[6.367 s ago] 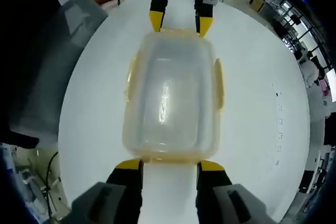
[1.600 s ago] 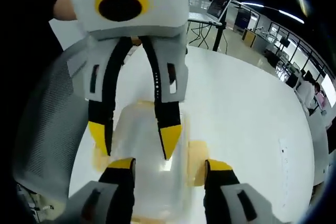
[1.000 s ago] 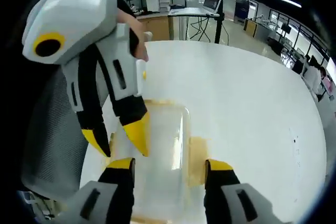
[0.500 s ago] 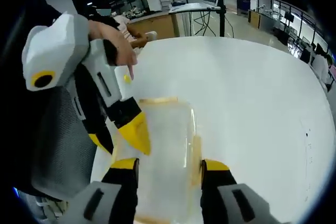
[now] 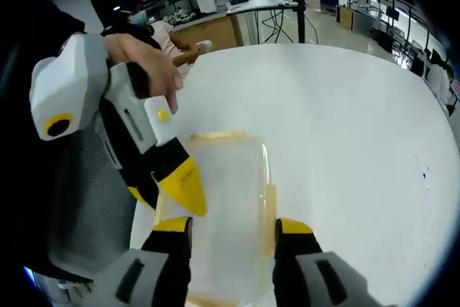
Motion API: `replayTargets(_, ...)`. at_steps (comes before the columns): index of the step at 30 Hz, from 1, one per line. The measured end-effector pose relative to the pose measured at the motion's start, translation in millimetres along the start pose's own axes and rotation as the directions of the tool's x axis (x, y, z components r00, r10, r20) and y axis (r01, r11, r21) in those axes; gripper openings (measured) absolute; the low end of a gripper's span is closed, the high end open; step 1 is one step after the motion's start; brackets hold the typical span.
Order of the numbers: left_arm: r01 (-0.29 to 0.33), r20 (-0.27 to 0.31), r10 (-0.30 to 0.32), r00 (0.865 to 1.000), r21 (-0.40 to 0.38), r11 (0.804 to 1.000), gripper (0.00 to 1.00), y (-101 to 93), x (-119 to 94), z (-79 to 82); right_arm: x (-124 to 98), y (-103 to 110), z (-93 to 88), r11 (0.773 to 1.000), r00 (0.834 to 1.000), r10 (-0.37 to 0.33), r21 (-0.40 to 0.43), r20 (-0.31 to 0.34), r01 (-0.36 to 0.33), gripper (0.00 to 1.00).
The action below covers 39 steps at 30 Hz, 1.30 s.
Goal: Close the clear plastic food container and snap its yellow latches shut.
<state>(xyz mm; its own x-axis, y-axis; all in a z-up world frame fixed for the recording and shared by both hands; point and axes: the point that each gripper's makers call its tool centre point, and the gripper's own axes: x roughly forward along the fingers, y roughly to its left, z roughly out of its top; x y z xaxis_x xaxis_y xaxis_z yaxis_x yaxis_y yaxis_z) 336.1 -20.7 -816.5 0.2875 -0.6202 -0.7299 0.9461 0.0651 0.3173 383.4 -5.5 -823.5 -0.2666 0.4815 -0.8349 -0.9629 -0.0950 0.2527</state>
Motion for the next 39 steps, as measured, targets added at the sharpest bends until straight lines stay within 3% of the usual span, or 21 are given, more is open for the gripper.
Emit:
replayTargets(6,0.003,-0.004,-0.003,1.000,0.000,1.000,0.28,-0.2,1.0,0.1,1.1,-0.1,1.2,1.000,0.999,-0.003,0.011,-0.037,0.004,0.42)
replayTargets(7,-0.099,-0.052,0.099,0.994,0.002,0.995,0.28,17.6,-2.7,-8.9,1.0,1.2,0.7,1.000,0.999,-0.001,0.030,-0.041,0.002,0.42)
replayTargets(8,-0.039,-0.021,0.038,0.999,-0.010,0.999,0.28,6.5,2.6,-3.7,0.6,2.0,0.4,1.000,0.999,0.004,0.026,-0.044,-0.003,0.42)
replayTargets(10,-0.028,-0.024,0.028,0.999,-0.010,1.000,0.28,0.2,2.7,-4.1,0.7,5.9,-4.6,0.997,0.998,0.028,0.078,-0.058,-0.024,0.41)
replayTargets(15,-0.016,0.017,0.016,1.000,-0.012,1.000,0.28,-4.9,0.1,-2.2,1.9,6.7,-4.8,0.996,0.998,0.037,0.080,-0.055,-0.032,0.40)
replayTargets(22,-0.020,0.023,0.019,1.000,0.031,0.999,0.31,-9.5,-1.9,1.7,1.8,4.9,-3.6,0.997,0.998,0.051,0.068,-0.032,-0.049,0.42)
replayTargets(26,-0.019,0.019,0.018,1.000,0.019,1.000,0.32,-8.9,-3.1,5.6,0.4,6.6,-1.9,0.996,0.998,0.049,0.079,-0.034,-0.046,0.43)
replayTargets(28,-0.008,0.007,0.008,1.000,0.023,1.000,0.33,-10.1,-3.6,6.5,-0.8,3.7,0.3,1.000,0.999,0.018,0.019,-0.033,-0.017,0.46)
replayTargets(31,0.000,-0.067,0.000,0.998,-0.007,1.000,0.32,-10.9,-9.8,4.1,-3.9,6.2,0.0,1.000,0.999,0.020,0.004,-0.046,-0.020,0.50)
replayTargets(36,-0.011,-0.053,0.012,0.999,0.015,1.000,0.35,-4.8,-16.3,8.5,-9.1,5.0,10.6,0.999,1.000,0.015,-0.029,-0.012,-0.015,0.49)
replayTargets(39,-0.004,-0.041,0.003,0.999,-0.023,1.000,0.36,-4.8,-15.0,9.5,-7.9,3.9,9.9,0.999,1.000,0.008,-0.047,-0.025,-0.009,0.49)
